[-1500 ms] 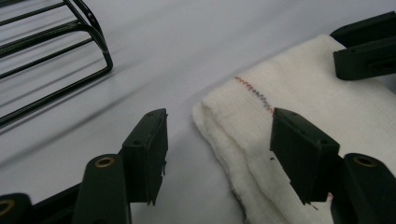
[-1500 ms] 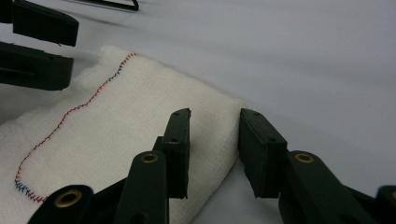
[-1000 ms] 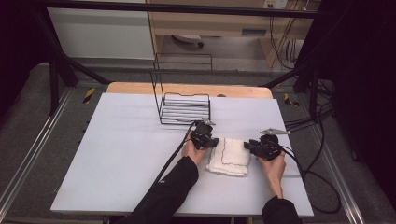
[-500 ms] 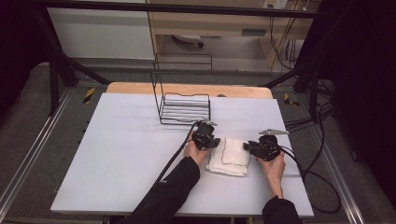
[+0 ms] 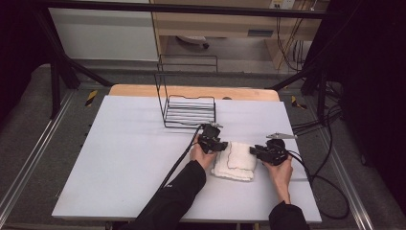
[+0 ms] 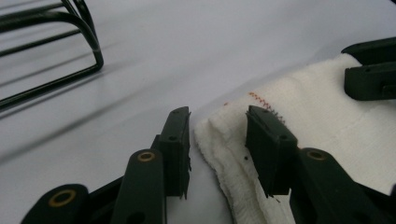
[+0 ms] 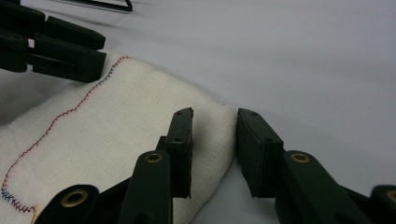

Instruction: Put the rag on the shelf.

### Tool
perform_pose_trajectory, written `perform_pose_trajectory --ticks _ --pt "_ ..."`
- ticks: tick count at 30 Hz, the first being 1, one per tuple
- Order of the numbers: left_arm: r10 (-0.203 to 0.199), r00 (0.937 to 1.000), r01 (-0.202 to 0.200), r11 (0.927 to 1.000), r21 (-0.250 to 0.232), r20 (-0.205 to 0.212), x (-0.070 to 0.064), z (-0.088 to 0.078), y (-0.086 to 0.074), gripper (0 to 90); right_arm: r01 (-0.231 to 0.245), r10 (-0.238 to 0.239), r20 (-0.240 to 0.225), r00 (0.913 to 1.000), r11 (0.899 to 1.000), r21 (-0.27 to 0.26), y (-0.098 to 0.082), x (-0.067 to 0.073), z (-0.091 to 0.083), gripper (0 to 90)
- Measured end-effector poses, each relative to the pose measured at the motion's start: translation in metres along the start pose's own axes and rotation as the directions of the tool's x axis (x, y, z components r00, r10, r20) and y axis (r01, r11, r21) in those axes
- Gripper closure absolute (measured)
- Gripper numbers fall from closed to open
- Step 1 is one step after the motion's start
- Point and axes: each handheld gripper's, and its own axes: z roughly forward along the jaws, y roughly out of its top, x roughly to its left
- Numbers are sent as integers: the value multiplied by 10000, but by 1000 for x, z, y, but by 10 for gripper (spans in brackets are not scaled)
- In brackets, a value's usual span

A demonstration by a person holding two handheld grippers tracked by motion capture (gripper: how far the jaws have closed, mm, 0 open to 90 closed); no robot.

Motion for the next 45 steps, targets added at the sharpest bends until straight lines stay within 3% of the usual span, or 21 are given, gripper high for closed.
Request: perform_pose_trajectory --ticks 9,15,16,18,24,27,34,39,45 --pt "145 9996 -138 9995 280 -229 -4 2 4 606 -216 217 -91 9997 9997 69 1 0 0 700" --pt "-146 9997 138 9990 417 178 -1 1 4 699 -475 477 -179 9987 9988 111 1 1 0 744" --pt "-275 9992 263 9987 433 276 -1 1 4 757 -557 559 -195 9982 9984 127 1 1 0 758" --pt "-340 9987 324 9985 433 368 -1 2 4 790 -596 599 -221 9980 9981 135 1 1 0 771" --pt "-126 9996 120 9996 258 243 -4 1 2 829 -556 556 -212 9982 9984 39 0 2 0 807" --pt "-167 9990 158 9996 215 404 -2 -1 1 833 -458 457 -205 9987 9989 -40 0 2 -1 812" --pt "-29 9989 47 9992 -403 466 0 -11 -1 840 -265 254 -279 9993 9989 -388 4 8 -8 820" --pt "-27 9972 99 9954 -954 753 1 -25 -1 841 -348 310 -497 9983 9965 -756 5 9 -13 820" --pt "161 9966 -45 9897 -1430 803 1 -38 -5 841 197 -241 -380 9990 9935 -1121 9 19 -20 821"
